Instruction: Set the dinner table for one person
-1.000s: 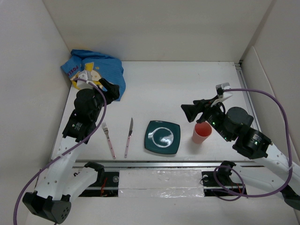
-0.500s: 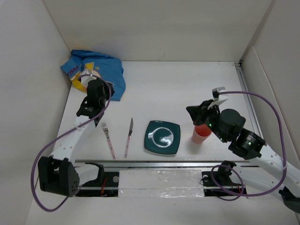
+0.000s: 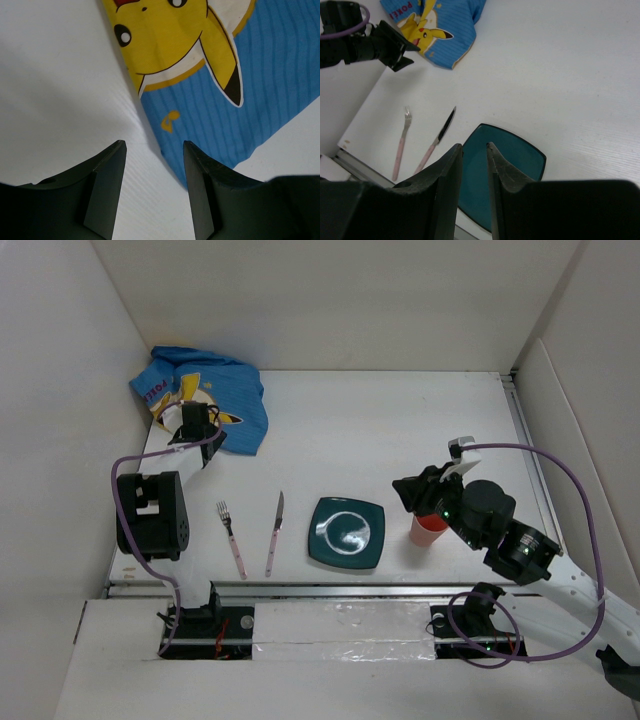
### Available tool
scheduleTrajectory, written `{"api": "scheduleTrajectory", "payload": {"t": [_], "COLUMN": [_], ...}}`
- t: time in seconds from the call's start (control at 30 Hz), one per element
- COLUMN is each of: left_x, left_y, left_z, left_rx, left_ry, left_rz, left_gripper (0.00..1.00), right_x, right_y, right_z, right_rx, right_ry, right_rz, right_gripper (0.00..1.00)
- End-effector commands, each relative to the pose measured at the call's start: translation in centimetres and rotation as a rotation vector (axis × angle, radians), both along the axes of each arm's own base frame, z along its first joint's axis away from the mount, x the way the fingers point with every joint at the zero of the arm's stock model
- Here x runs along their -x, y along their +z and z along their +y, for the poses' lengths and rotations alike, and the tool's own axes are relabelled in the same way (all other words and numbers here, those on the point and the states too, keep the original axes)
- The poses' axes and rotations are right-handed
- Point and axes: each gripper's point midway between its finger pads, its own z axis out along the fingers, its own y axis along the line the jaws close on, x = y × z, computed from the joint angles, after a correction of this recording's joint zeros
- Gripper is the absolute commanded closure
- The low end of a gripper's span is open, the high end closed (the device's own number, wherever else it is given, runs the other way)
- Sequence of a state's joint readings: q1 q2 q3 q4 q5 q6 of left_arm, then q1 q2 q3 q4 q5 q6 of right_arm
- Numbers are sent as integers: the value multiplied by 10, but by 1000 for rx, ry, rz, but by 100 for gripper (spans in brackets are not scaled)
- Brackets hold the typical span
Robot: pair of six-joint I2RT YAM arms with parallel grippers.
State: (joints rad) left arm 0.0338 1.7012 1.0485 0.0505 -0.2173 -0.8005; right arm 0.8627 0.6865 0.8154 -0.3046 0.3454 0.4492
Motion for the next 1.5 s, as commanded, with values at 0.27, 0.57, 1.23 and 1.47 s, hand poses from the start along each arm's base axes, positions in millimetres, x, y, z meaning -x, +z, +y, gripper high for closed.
{"api": "scheduleTrajectory", "payload": {"t": [0.27,0.57,1.23,1.47], "left_x": [-43,-46,-70,25], "left_y": [-22,-44,62,58], "left_z": [3,-30,-232,-122], "left_rx": [-46,-25,32,54], "left_ry": [-37,-117,-569,-155], "left_rz": [85,91,-175,-224], "left_gripper": [57,100,54,60], "right_x": [-4,-13,-106,-118], "right_y": [0,-4,-27,-37], "right_z": [14,24,25,39], "right_rx": [-22,-12,20,-11], "right_ry": [41,41,-121,-92], "right_rz": [-3,-4,62,62], "right_gripper": [59,61,49,73]}}
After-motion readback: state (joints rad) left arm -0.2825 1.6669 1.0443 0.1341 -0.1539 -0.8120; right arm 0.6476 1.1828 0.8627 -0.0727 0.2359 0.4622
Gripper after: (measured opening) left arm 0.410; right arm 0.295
